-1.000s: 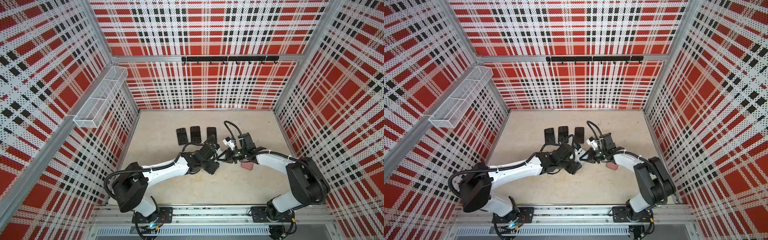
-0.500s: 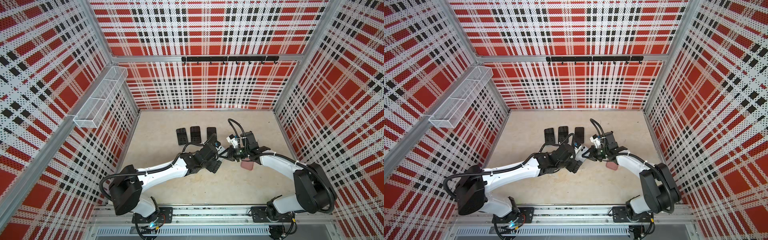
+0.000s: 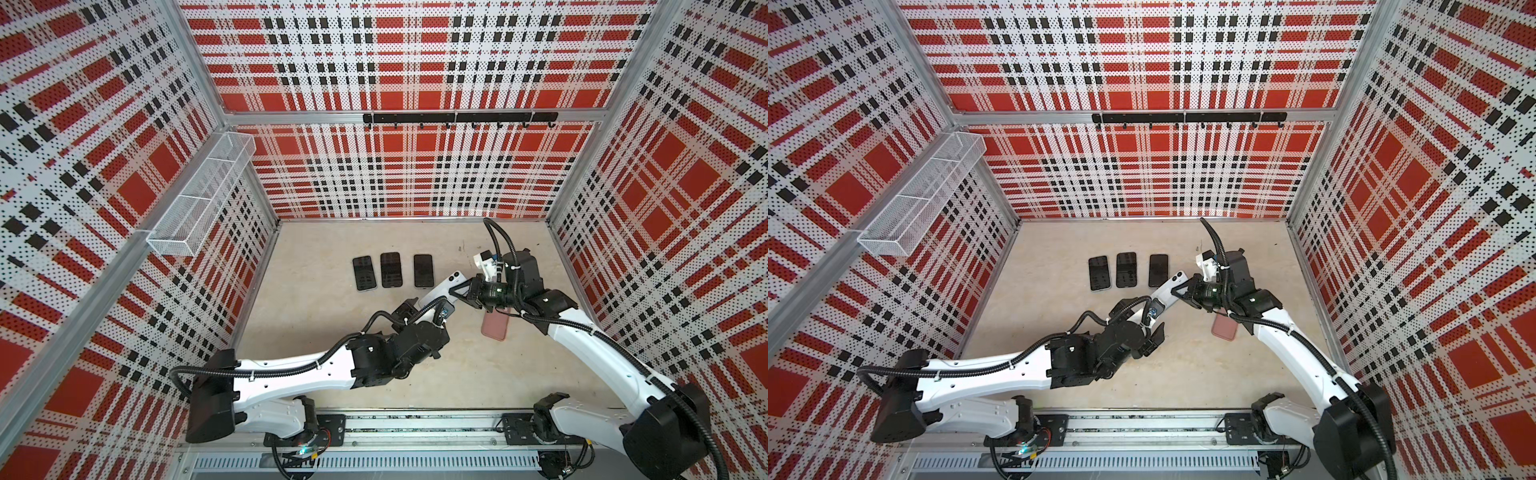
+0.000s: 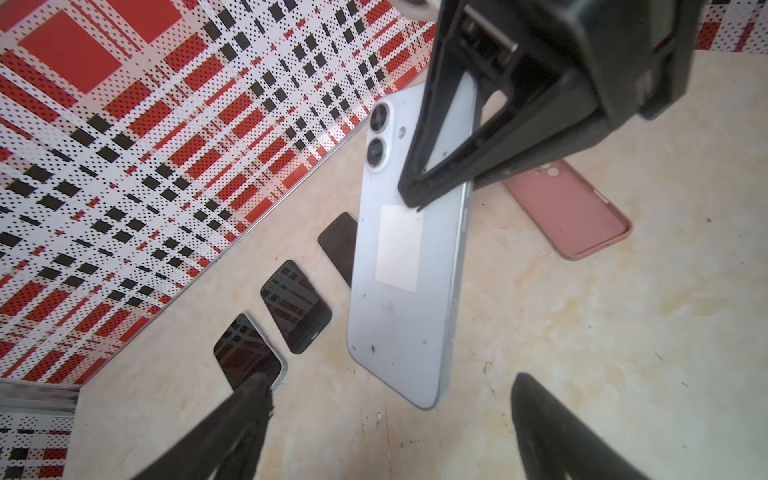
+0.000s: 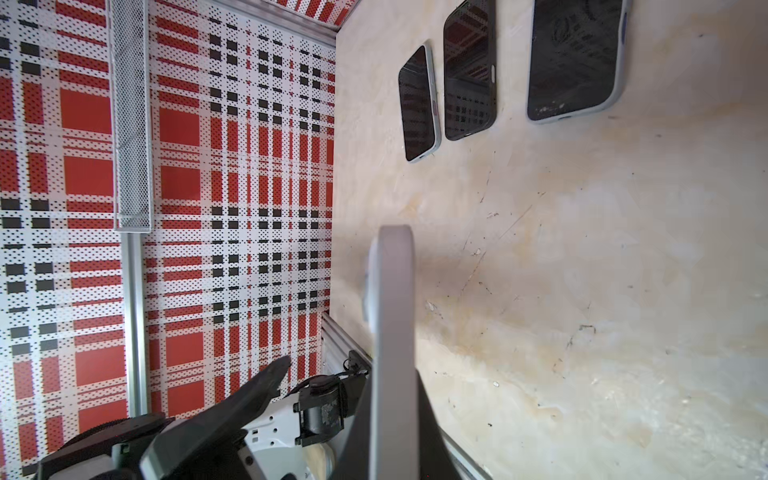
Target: Put the phone into the phone case
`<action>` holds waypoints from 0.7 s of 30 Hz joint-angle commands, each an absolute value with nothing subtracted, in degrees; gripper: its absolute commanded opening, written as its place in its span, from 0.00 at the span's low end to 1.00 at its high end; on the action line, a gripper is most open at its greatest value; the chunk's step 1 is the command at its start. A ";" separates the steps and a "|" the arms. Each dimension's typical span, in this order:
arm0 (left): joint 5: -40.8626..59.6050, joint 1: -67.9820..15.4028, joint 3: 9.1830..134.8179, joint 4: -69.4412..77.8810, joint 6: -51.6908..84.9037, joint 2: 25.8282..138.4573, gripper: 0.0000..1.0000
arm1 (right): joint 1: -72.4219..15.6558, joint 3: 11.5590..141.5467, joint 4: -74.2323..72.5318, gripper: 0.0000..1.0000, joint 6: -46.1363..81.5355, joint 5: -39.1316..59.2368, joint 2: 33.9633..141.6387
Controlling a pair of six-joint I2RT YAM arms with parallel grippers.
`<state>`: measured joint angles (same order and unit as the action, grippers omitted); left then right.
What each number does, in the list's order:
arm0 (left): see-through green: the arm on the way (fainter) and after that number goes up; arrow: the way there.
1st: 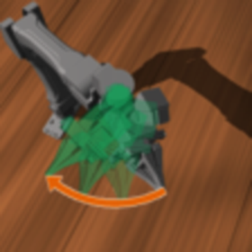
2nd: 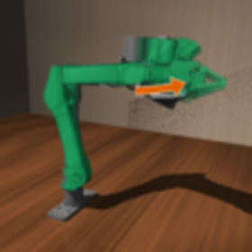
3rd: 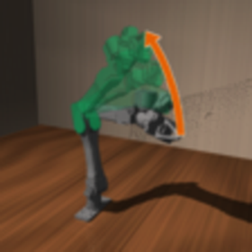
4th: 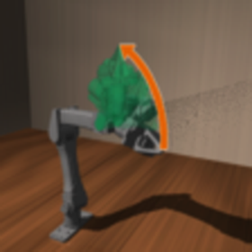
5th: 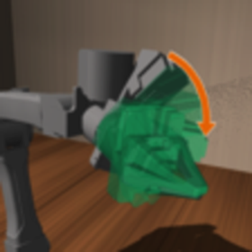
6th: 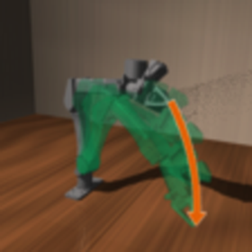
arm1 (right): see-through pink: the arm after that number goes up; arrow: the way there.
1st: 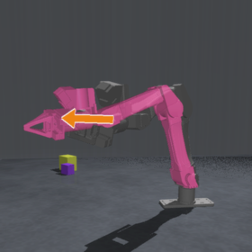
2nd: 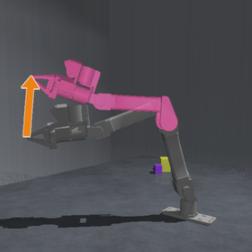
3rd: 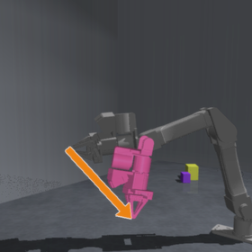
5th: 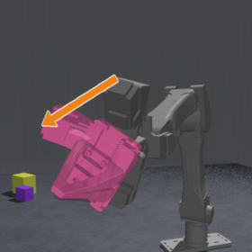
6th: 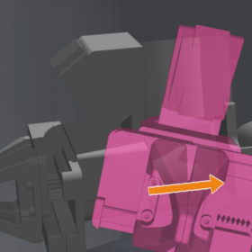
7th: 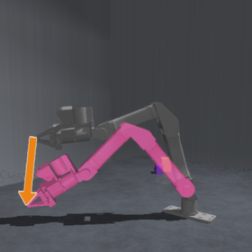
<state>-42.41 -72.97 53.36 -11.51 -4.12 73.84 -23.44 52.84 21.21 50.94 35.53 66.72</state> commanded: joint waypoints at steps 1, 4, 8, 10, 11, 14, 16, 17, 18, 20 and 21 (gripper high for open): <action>-45.99 -73.67 53.61 -4.57 -9.11 74.53 0.90 | -23.55 54.50 21.08 0.00 54.42 36.82 63.81; -46.15 -73.77 56.14 -4.63 -10.38 77.27 0.88 | -23.58 54.28 21.17 0.00 55.34 37.01 62.12; -46.83 -73.91 59.24 -4.92 -11.06 81.27 0.85 | -23.56 54.23 21.28 0.00 56.09 37.09 60.87; -46.86 -73.92 60.41 -5.00 -11.00 82.81 0.84 | -23.53 54.05 20.61 0.00 56.66 37.26 60.42; -47.45 -73.80 60.92 -4.99 -10.64 83.47 0.82 | -23.56 54.05 20.57 0.00 56.79 37.32 60.23; -48.26 -73.39 62.13 -5.01 -10.41 84.88 0.75 | -23.60 53.72 19.79 0.00 57.86 38.01 59.86; -48.42 -72.98 62.70 -4.99 -10.49 85.73 0.66 | -23.56 53.34 19.19 0.00 58.52 38.26 59.54; -48.49 -72.90 62.73 -4.97 -10.47 85.90 0.62 | -23.55 53.25 18.99 0.00 58.81 38.35 59.42; -48.44 -72.79 62.75 -5.01 -10.56 86.04 0.57 | -23.62 53.09 18.85 0.00 59.19 38.32 59.26; -48.62 -72.57 62.67 -4.97 -10.73 86.21 0.49 | -23.56 53.07 18.61 0.00 59.33 38.43 59.06; -48.48 -72.57 62.59 -5.00 -10.88 86.14 0.45 | -23.57 53.08 18.55 0.00 59.60 38.56 58.98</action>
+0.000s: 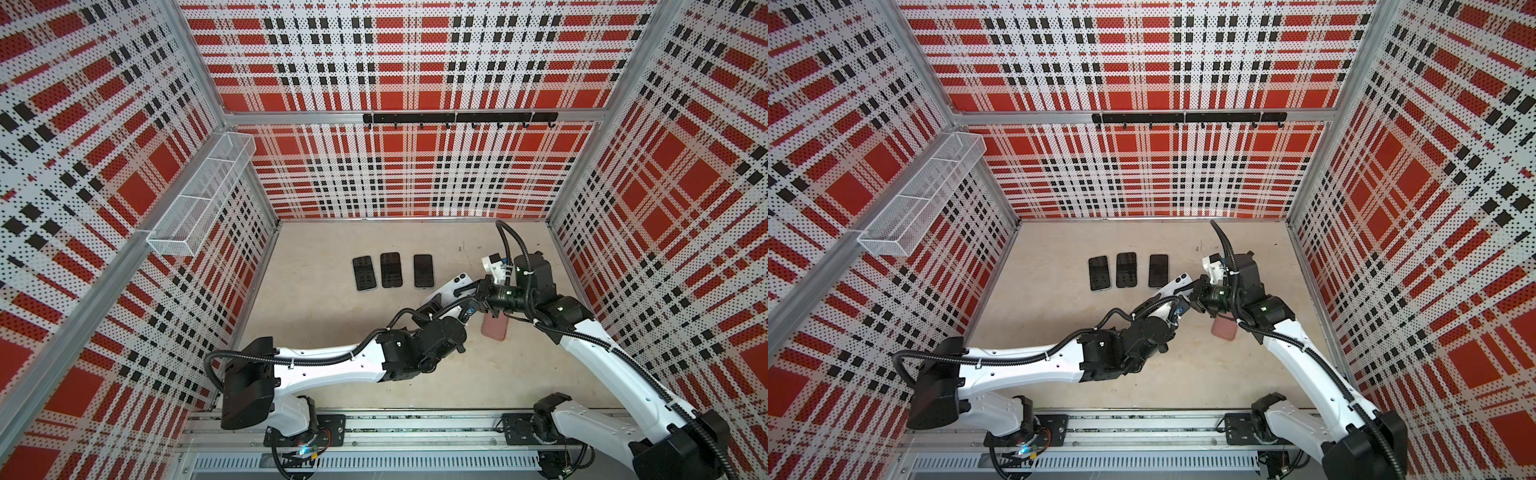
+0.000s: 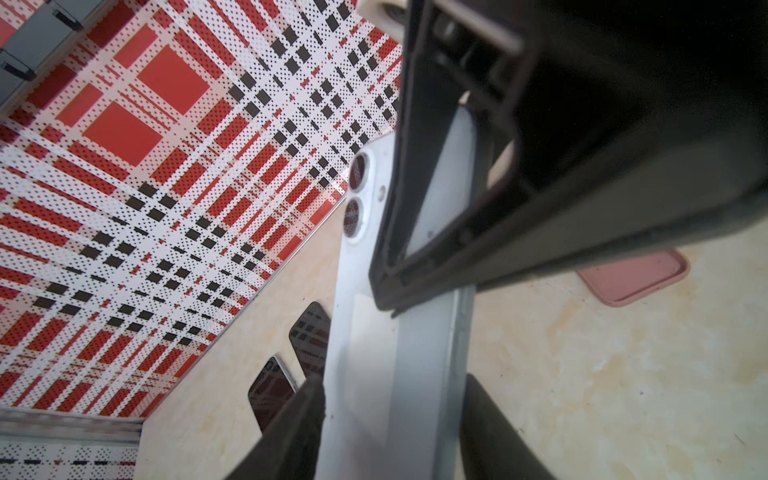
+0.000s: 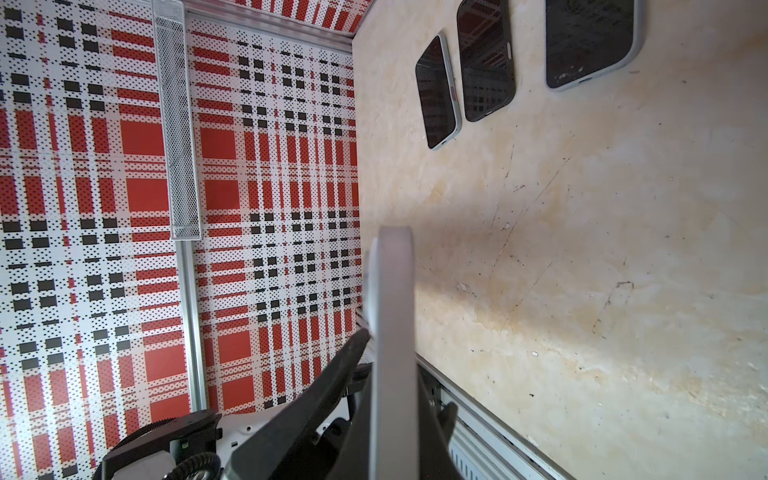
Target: Put the phone into the phone case
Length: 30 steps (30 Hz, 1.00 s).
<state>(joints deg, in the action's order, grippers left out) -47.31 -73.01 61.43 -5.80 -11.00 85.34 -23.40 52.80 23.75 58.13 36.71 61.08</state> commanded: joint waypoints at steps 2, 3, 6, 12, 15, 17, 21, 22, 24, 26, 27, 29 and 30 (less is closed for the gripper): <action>-48.60 -72.49 62.49 -4.99 -11.23 86.22 0.35 | -23.55 53.22 18.25 0.00 59.82 38.73 59.02; -48.53 -72.46 62.44 -5.03 -11.16 86.13 0.30 | -23.45 53.13 18.13 0.00 60.01 38.81 59.06; -48.57 -72.44 62.31 -5.08 -11.16 85.97 0.16 | -23.50 53.08 17.12 0.00 60.71 39.15 59.41; -47.17 -71.53 62.22 -6.63 -7.65 84.80 0.00 | -23.03 54.28 17.24 0.12 59.56 38.97 60.05; -44.03 -69.85 62.40 -9.01 -3.75 83.53 0.00 | -21.77 55.52 19.09 0.35 57.74 38.32 59.83; -41.09 -68.55 62.44 -10.65 -1.22 82.18 0.00 | -20.09 56.03 20.00 0.46 56.61 38.11 59.27; -30.74 -65.02 62.33 -14.34 4.42 79.33 0.00 | -15.35 57.07 23.98 0.52 53.13 37.28 57.25; -26.58 -63.43 62.31 -15.39 6.96 78.38 0.00 | -13.94 57.19 24.96 0.52 51.84 36.96 56.45; -15.75 -59.71 61.10 -15.08 11.72 76.21 0.00 | -12.00 57.12 25.29 0.53 49.31 37.03 55.02; -4.30 -54.81 58.62 -12.25 17.71 73.73 0.00 | -10.73 56.42 22.90 0.55 46.68 39.31 53.74; 1.43 -52.43 57.05 -9.56 20.72 72.71 0.00 | -10.59 56.30 22.55 0.56 45.04 40.12 53.38; 8.89 -48.67 54.76 -5.88 26.28 71.06 0.00 | -10.63 56.15 21.83 0.60 41.50 41.91 53.09; 11.75 -47.57 54.54 -5.05 27.81 70.64 0.00 | -10.59 55.88 21.94 0.60 40.74 42.17 52.84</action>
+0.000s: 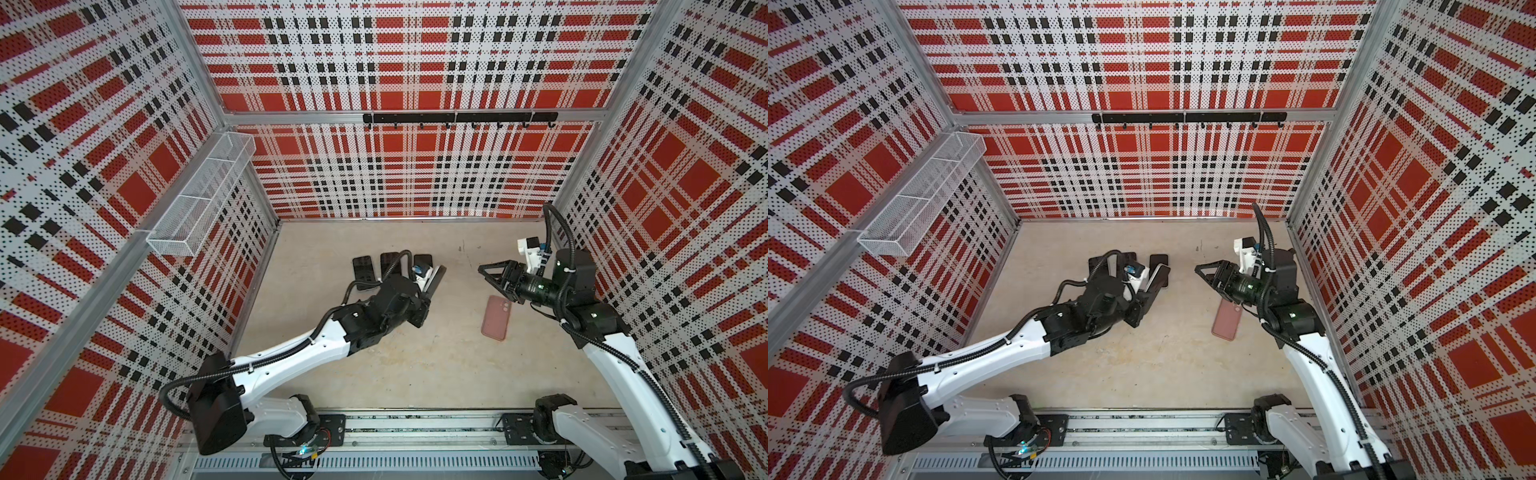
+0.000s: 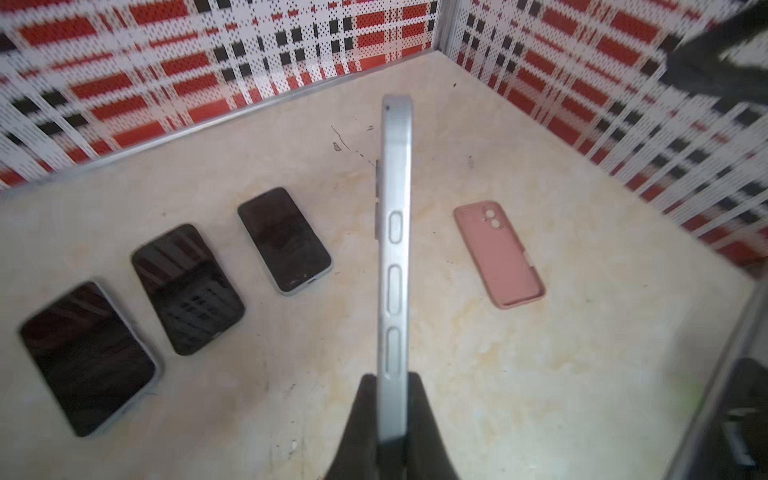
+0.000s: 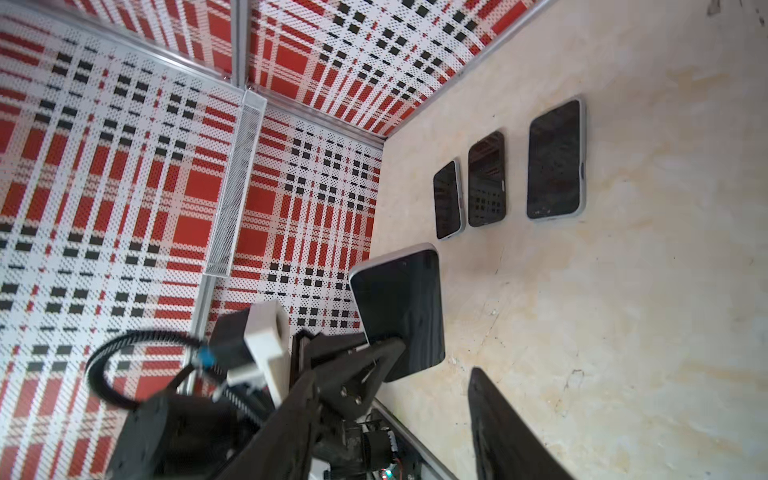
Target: Put the phone into the phone case
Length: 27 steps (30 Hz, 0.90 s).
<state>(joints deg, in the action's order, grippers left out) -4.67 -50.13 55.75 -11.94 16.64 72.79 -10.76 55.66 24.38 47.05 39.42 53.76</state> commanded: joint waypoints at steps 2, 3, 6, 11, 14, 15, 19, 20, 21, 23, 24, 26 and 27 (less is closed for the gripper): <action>18.05 -45.79 55.07 -5.00 28.98 70.72 0.00 | -10.57 55.72 22.88 0.60 36.58 43.60 51.93; 21.33 -45.16 55.66 -5.00 29.09 70.96 0.00 | -10.63 55.54 23.19 0.60 34.52 45.15 51.73; 30.30 -43.12 56.49 -5.44 30.56 71.57 0.00 | -10.63 55.03 22.50 0.61 33.09 50.80 52.57; 43.96 -40.85 57.48 -4.48 32.71 73.07 0.00 | -10.59 55.28 24.59 0.61 30.66 55.67 54.33; 47.01 -40.10 57.06 -4.46 33.22 72.60 0.00 | -10.59 55.24 26.43 0.62 29.18 54.45 53.88; 47.52 -39.82 56.94 -4.47 33.39 72.28 0.00 | -10.63 55.04 26.54 0.62 29.03 54.58 53.79; 48.87 -39.28 56.30 -4.28 33.73 70.81 0.00 | -10.63 53.67 27.00 0.63 28.51 54.72 53.57; 49.55 -39.05 56.17 -4.13 34.10 70.68 0.00 | -10.60 53.25 26.99 0.64 28.45 54.80 53.66; 50.27 -38.87 56.16 -3.88 34.40 70.49 0.00 | -10.63 52.78 26.69 0.64 28.45 54.99 53.66; 51.75 -38.70 56.41 -3.61 34.67 70.24 0.00 | -10.61 51.22 24.46 0.65 29.21 56.87 54.09; 52.64 -38.64 56.51 -3.59 34.64 70.35 0.00 | -10.63 50.34 22.58 0.65 30.01 58.29 54.35; 54.83 -38.64 56.93 -3.60 34.79 70.72 0.00 | -10.63 48.56 18.07 0.65 32.49 61.72 55.27; 55.62 -38.63 57.05 -3.60 34.72 70.89 0.00 | -10.63 47.85 16.07 0.64 33.57 63.62 55.82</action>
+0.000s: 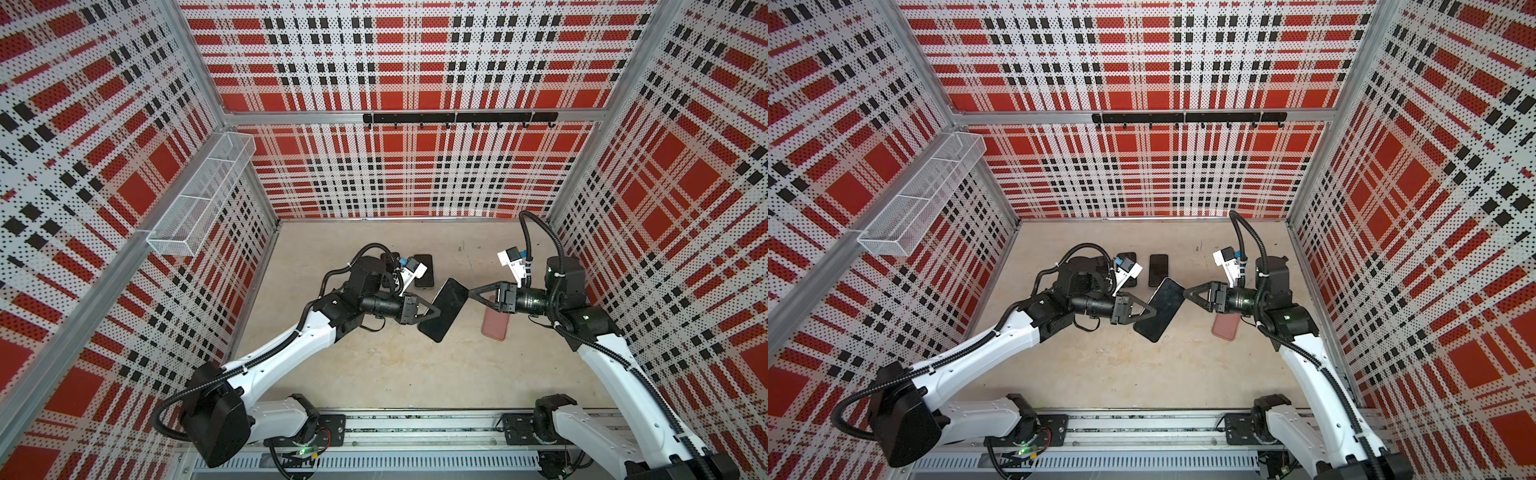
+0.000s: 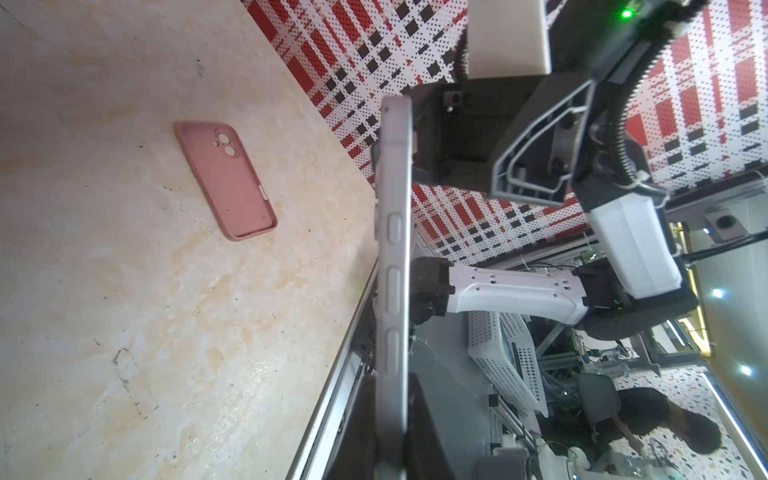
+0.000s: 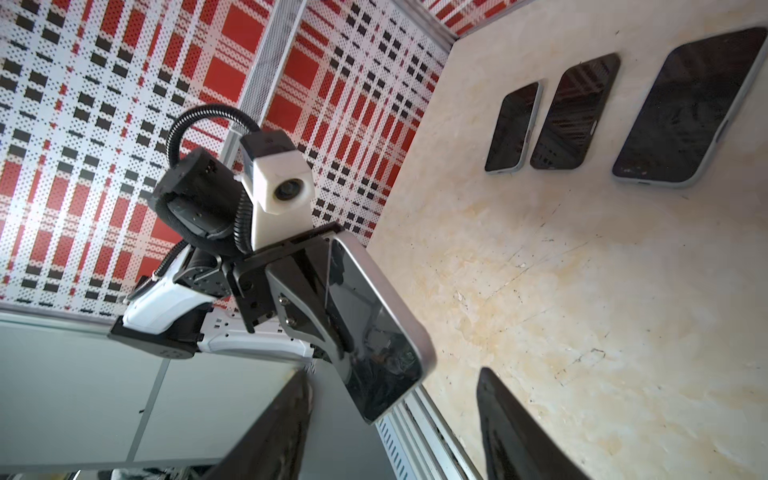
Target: Put the phone into the phone case
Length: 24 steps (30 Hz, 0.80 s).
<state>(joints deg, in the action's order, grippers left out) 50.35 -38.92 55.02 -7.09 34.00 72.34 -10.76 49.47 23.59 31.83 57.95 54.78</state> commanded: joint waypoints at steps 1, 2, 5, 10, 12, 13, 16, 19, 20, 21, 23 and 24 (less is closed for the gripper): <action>56.22 -38.57 57.12 -3.60 34.73 71.09 0.00 | -10.63 47.20 13.93 0.64 34.88 65.21 56.30; 56.63 -38.55 57.14 -3.60 34.75 71.23 0.00 | -10.63 46.67 12.31 0.64 36.10 66.09 56.74; 57.33 -38.61 57.57 -3.43 34.83 71.59 0.00 | -10.84 45.86 9.66 0.63 37.59 67.71 57.37; 58.56 -38.79 58.54 -3.08 34.95 72.41 0.00 | -13.27 44.74 5.67 0.60 39.94 69.21 58.22; 59.53 -38.91 58.88 -2.90 35.29 73.08 0.00 | -14.98 44.60 4.04 0.57 40.68 69.34 58.83; 59.83 -38.89 59.10 -2.90 35.47 73.39 0.00 | -15.89 44.74 3.54 0.55 40.88 69.51 59.19; 60.38 -39.07 59.57 -2.64 35.90 74.01 0.00 | -17.96 45.45 2.55 0.47 41.04 69.97 60.19; 60.68 -39.26 60.02 -2.28 36.39 74.48 0.00 | -18.56 45.86 2.29 0.36 41.01 70.05 60.58; 60.84 -39.29 60.03 -2.18 36.48 74.53 0.00 | -18.61 45.92 1.89 0.32 41.21 70.22 60.61; 61.12 -39.33 60.17 -1.97 36.71 74.67 0.00 | -18.64 45.85 1.41 0.28 41.52 70.41 60.59; 61.34 -39.38 60.13 -1.70 37.04 74.88 0.00 | -18.69 45.71 0.08 0.21 42.51 70.75 60.64; 61.45 -39.40 60.20 -1.52 37.19 74.92 0.00 | -18.66 45.59 -0.49 0.17 43.03 70.92 60.65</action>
